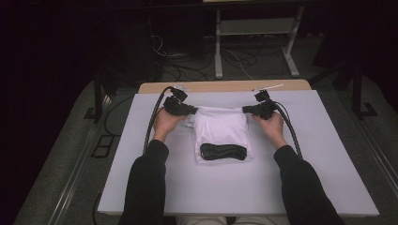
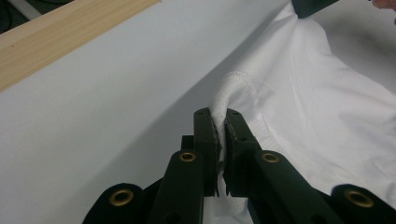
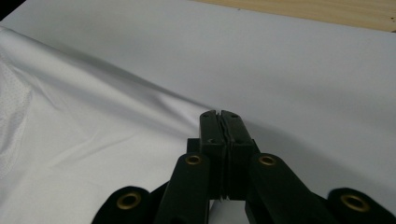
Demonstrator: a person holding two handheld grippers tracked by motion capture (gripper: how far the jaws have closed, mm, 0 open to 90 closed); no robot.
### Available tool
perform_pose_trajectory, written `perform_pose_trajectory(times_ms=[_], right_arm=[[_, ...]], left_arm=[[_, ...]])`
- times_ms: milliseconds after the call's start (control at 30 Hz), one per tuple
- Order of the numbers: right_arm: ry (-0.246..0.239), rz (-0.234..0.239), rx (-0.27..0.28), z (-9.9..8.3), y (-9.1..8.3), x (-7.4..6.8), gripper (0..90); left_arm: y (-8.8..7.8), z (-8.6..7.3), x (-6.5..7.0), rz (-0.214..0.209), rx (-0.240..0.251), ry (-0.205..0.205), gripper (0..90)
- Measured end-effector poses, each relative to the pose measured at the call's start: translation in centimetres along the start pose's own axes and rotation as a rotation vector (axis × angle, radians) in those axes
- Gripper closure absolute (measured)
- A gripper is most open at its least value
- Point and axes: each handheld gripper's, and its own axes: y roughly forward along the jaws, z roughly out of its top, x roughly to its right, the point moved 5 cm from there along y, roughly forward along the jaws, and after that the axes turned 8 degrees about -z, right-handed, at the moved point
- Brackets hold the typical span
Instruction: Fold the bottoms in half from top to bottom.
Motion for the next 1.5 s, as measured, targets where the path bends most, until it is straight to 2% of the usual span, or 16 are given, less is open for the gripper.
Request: perform_pose_trajectory(times_ms=[67,133,200,233,300,367,400,500,567,633,667,733,900,1067,1267,1500], right_arm=[[0.004,-0.005,-0.004,-0.1,0.1,0.1,87.5],[0.012,-0.005,-0.008,-0.2,0.1,0.2,87.2],[0.015,0.007,-0.015,-0.2,0.1,0.2,84.1],[0.011,0.007,-0.013,-0.2,0.0,0.3,78.4],[0.004,0.019,-0.013,-0.2,-0.2,0.3,69.2],[-0.010,0.030,0.006,-0.2,-0.5,0.3,57.6],[-0.012,0.040,0.010,-0.2,-0.6,0.3,52.4],[-0.028,0.065,0.019,-0.2,-1.2,0.2,35.4],[-0.039,0.076,0.033,-0.1,-1.7,0.0,24.7],[-0.053,0.070,0.050,-0.1,-2.2,-0.1,12.3],[-0.059,0.064,0.046,-0.2,-2.5,-0.1,10.2],[-0.073,0.058,0.049,-0.3,-2.8,-0.2,0.0],[-0.080,0.064,0.048,-0.8,-4.3,0.0,0.0],[-0.082,0.070,0.062,-1.2,-5.9,0.4,0.0],[-0.085,0.073,0.076,-1.7,-7.8,0.8,0.0],[-0.107,0.090,0.084,-2.6,-8.9,0.5,0.0]], left_arm=[[0.3,0.1,-0.2,0.008,-0.007,0.006,83.3],[0.5,0.1,-0.4,0.013,0.006,-0.008,81.5],[0.4,0.1,-0.6,0.039,0.042,-0.046,70.4],[0.3,0.1,-0.7,0.056,0.060,-0.052,60.2],[-0.3,0.2,-0.7,0.081,0.138,-0.090,45.7],[-0.6,0.2,-0.8,0.062,0.163,-0.135,32.3],[-0.8,0.1,-0.8,0.039,0.165,-0.154,28.1],[-1.2,-0.1,-0.5,0.048,0.157,-0.157,15.5],[-1.5,-0.2,-0.2,0.019,0.172,-0.169,11.0],[-1.7,-0.4,0.0,-0.002,0.188,-0.187,4.0],[-1.8,-0.5,0.1,-0.007,0.194,-0.190,1.4],[-2.0,-0.7,0.2,-0.009,0.197,-0.189,0.0],[-2.5,-1.3,0.7,-0.007,0.192,-0.175,0.0],[-3.0,-1.7,1.4,-0.016,0.224,-0.172,0.0],[-3.5,-2.1,2.1,-0.015,0.239,-0.163,0.0],[-4.3,-2.6,2.8,-0.016,0.262,-0.156,0.0]])
